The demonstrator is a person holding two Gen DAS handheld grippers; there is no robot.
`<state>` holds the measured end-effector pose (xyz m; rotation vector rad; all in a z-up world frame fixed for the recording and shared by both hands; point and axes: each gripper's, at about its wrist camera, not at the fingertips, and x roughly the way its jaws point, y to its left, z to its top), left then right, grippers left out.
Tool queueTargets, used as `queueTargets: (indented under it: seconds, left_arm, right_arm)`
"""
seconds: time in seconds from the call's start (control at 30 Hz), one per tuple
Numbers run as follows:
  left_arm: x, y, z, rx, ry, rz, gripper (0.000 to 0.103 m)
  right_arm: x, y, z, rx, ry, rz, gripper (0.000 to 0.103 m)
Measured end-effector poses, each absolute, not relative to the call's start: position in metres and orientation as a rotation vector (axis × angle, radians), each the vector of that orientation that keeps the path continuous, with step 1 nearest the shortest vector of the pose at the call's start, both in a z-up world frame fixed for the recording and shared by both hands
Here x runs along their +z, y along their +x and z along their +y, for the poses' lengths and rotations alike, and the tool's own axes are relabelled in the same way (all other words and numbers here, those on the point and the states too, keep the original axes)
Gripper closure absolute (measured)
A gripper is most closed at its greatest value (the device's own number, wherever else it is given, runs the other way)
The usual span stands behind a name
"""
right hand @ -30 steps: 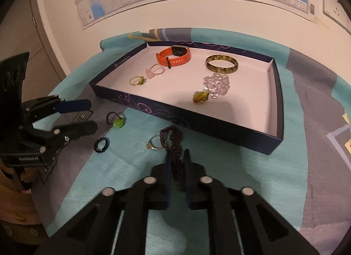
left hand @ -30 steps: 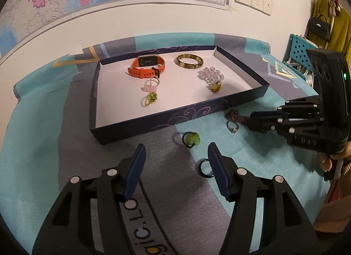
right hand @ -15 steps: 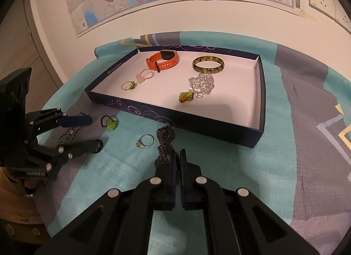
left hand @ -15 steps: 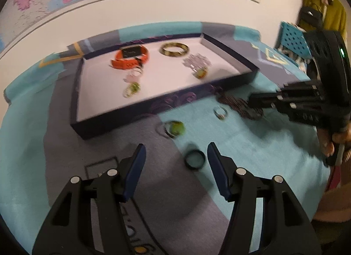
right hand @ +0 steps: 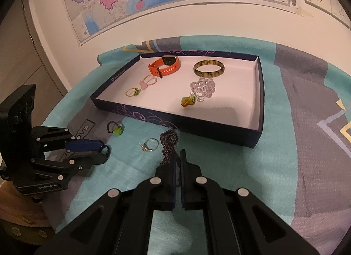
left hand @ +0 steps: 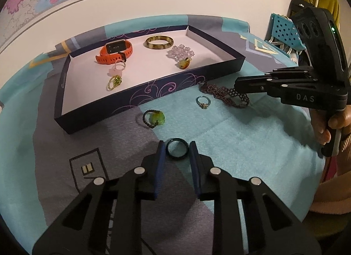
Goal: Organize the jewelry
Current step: 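Lift the beaded bracelet with the right gripper while the left gripper holds the black ring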
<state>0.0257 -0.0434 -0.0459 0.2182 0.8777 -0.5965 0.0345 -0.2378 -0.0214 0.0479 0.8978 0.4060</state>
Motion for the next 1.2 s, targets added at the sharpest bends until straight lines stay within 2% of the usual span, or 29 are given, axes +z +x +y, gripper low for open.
queueTargets:
  seconds: [0.43, 0.53, 0.57, 0.8, 0.9, 0.93, 0.97, 1.07, 1.2]
  left_arm:
    - [-0.040, 0.028, -0.035, -0.572, 0.173, 0.871, 0.081]
    - [-0.038, 0.028, -0.033, -0.574, 0.166, 0.864, 0.081]
    - [-0.038, 0.028, -0.033, -0.574, 0.165, 0.864, 0.081]
    - [-0.040, 0.029, -0.030, -0.562, 0.157, 0.872, 0.081]
    - [-0.041, 0.030, -0.029, -0.560, 0.154, 0.874, 0.081]
    - [-0.041, 0.030, -0.029, -0.560, 0.152, 0.874, 0.081]
    - [-0.041, 0.030, -0.029, -0.560, 0.151, 0.875, 0.081]
    - [-0.041, 0.030, -0.029, -0.558, 0.150, 0.873, 0.081]
    - [-0.038, 0.030, -0.027, -0.555, 0.143, 0.865, 0.081]
  right_arm:
    - [-0.001, 0.031, -0.239, 0.417, 0.061, 0.845, 0.103]
    - [-0.009, 0.036, -0.235, 0.402, 0.032, 0.888, 0.093]
    - [-0.013, 0.037, -0.233, 0.396, 0.022, 0.899, 0.084]
    - [-0.033, 0.047, -0.222, 0.396, 0.003, 0.947, 0.081]
    - [-0.034, 0.050, -0.216, 0.396, -0.025, 0.942, 0.081]
    - [-0.033, 0.050, -0.215, 0.396, -0.036, 0.941, 0.084]
    - [-0.033, 0.050, -0.215, 0.397, -0.039, 0.940, 0.093]
    - [-0.032, 0.049, -0.217, 0.402, -0.024, 0.935, 0.100]
    - [-0.026, 0.044, -0.221, 0.410, -0.005, 0.917, 0.101]
